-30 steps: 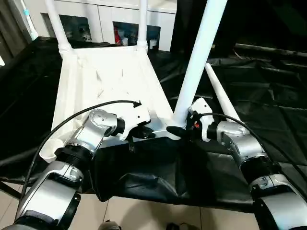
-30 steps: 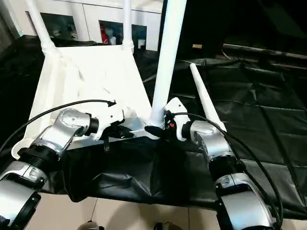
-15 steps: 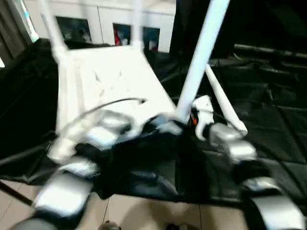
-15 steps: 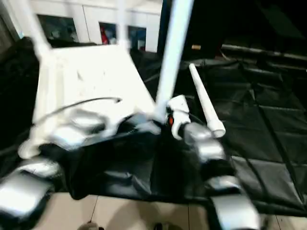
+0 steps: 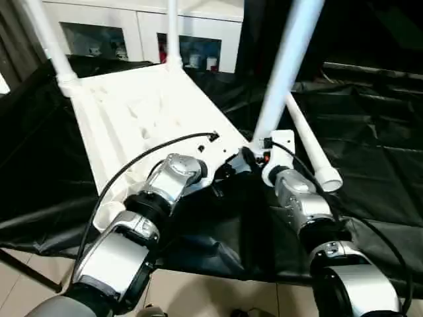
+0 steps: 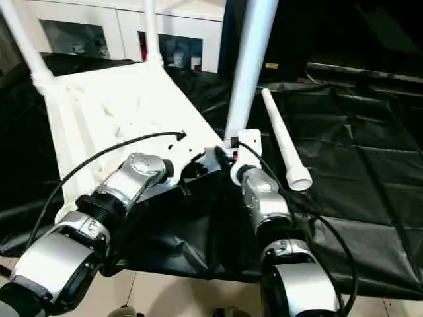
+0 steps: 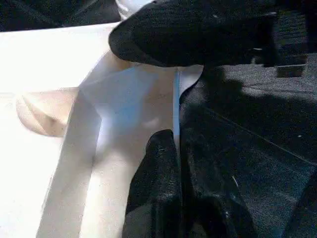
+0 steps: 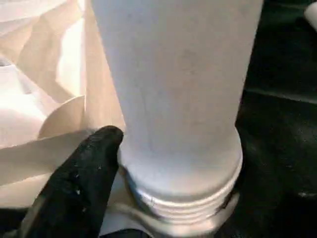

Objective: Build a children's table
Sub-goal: Rotate leg to tighten

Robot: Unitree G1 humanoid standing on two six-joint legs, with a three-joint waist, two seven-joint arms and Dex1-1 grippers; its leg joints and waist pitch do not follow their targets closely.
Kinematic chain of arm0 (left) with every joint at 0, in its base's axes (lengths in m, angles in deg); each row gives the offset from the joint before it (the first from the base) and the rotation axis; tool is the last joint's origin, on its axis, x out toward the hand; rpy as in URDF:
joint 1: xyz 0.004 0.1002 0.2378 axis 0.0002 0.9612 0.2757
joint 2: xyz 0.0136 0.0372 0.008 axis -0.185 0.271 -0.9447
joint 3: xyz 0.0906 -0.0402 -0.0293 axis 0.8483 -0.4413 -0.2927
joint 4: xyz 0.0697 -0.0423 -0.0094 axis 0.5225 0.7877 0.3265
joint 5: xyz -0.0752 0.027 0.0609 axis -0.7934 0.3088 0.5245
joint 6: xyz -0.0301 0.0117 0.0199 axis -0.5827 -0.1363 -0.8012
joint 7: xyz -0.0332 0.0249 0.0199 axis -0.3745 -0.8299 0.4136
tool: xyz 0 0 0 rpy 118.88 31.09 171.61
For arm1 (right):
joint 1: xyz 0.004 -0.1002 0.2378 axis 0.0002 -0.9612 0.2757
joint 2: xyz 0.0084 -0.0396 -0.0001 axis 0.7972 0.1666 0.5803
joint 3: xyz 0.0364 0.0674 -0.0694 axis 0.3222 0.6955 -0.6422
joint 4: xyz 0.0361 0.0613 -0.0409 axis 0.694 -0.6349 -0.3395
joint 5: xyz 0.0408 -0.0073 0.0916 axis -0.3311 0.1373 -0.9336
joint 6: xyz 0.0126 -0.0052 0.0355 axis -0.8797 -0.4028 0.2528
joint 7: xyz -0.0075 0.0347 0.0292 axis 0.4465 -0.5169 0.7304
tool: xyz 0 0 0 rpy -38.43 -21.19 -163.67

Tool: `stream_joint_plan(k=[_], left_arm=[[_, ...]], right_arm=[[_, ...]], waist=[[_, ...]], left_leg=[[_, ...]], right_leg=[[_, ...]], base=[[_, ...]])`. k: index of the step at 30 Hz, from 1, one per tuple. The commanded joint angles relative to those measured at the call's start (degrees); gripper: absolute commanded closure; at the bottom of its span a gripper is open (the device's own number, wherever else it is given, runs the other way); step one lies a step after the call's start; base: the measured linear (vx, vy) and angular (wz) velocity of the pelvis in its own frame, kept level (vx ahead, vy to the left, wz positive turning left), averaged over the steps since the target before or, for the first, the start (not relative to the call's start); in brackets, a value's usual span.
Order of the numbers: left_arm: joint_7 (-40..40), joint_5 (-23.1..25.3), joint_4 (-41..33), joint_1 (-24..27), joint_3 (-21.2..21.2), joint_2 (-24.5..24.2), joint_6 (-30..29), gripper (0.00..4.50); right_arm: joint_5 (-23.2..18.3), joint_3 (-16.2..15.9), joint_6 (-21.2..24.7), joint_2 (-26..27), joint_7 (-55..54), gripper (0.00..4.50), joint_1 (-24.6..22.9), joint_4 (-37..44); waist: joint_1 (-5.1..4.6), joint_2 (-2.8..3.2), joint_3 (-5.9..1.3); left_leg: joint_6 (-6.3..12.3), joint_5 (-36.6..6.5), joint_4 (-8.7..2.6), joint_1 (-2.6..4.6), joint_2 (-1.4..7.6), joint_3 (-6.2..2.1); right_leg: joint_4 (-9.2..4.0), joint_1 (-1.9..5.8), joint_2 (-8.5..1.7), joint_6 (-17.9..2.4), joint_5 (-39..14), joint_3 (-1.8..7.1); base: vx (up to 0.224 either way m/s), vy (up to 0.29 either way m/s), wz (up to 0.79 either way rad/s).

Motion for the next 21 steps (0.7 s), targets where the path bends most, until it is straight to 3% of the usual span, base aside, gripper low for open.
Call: stream_joint_plan(k=[1, 6, 13, 21], left_arm=[[1.32, -0.96, -0.85, 1.0, -0.85, -0.41, 4.22, 4.5], [8.75, -1.67, -3.08, 3.01, -0.11, -4.2, 7.16, 4.5], [20.63, -4.04, -7.46, 6.14, 0.87, -9.41, 9.97, 4.5], [28.12, -4.03, -10.84, 8.11, 1.91, -13.33, 10.5, 4.5]], right_arm=[[1.36, -3.76, -0.65, -0.44, 6.42, 0.84, -0.47, 0.53], [2.12, -5.75, -1.26, -5.44, 16.85, 0.84, -2.02, 3.29], [2.0, -9.41, -0.72, -11.87, 30.53, 0.84, -3.69, 7.15], [1.02, -10.14, 0.46, -13.56, 37.13, 0.84, -3.98, 9.12]], waist=[[-0.08, -0.13, -4.04], [-0.22, -0.3, -4.03], [-0.02, 0.05, -4.05], [0.0, 0.21, -4.08]], left_leg=[[4.29, -9.45, -3.74, -0.63, -0.31, 0.48], [5.2, -8.38, -3.68, -0.82, -0.28, 0.47], [5.29, -8.37, -3.79, -0.54, 0.31, 0.45], [4.45, -7.81, -3.89, -0.44, 0.57, 0.52]], right_leg=[[-5.38, 4.49, -2.79, -5.3, -21.73, 2.67], [-5.41, 4.54, -2.86, -4.92, -22.48, 2.71], [-4.79, 4.46, -2.92, -7.49, -18.85, 2.93], [-4.2, 4.45, -2.97, -9.24, -15.77, 3.2]], base=[[0.0, 0.0, 0.0], [0.0, 0.0, 0.0], [0.0, 0.0, 0.0], [0.0, 0.0, 0.0]])
